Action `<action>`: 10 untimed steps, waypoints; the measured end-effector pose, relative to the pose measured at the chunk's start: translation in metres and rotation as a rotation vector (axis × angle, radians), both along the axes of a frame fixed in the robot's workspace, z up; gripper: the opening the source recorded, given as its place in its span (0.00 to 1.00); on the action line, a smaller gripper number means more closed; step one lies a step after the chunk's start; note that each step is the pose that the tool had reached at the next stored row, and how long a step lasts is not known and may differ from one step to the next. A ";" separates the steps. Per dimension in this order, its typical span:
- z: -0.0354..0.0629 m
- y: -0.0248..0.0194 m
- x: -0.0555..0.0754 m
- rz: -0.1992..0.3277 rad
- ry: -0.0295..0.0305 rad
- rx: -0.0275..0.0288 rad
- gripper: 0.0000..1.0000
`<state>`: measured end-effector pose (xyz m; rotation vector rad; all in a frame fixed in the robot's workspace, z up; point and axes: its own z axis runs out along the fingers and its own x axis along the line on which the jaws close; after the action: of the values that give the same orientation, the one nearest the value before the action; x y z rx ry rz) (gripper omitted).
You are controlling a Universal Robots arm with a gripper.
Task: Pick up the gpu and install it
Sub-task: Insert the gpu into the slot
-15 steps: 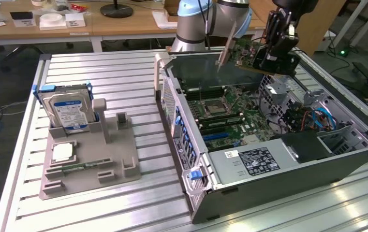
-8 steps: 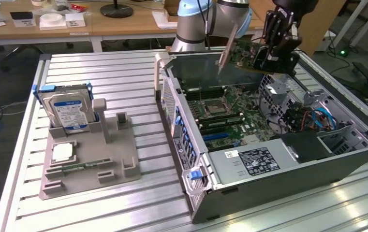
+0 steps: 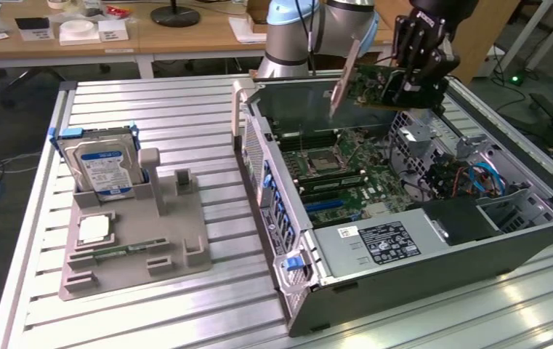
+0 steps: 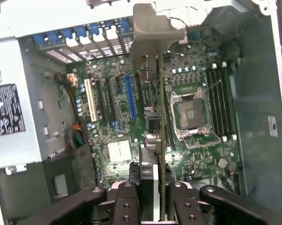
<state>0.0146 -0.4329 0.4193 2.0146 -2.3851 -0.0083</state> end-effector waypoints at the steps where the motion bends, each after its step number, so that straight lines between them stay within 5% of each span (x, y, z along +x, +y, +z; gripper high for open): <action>1: -0.0002 0.0000 0.000 0.016 -0.0002 0.0001 0.28; 6: -0.0016 0.0000 0.000 0.096 -0.0061 -0.0003 0.28; 10: -0.0029 -0.0001 0.000 0.112 -0.0311 -0.0014 0.28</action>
<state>0.0145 -0.4330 0.4163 2.1607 -2.2845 0.0266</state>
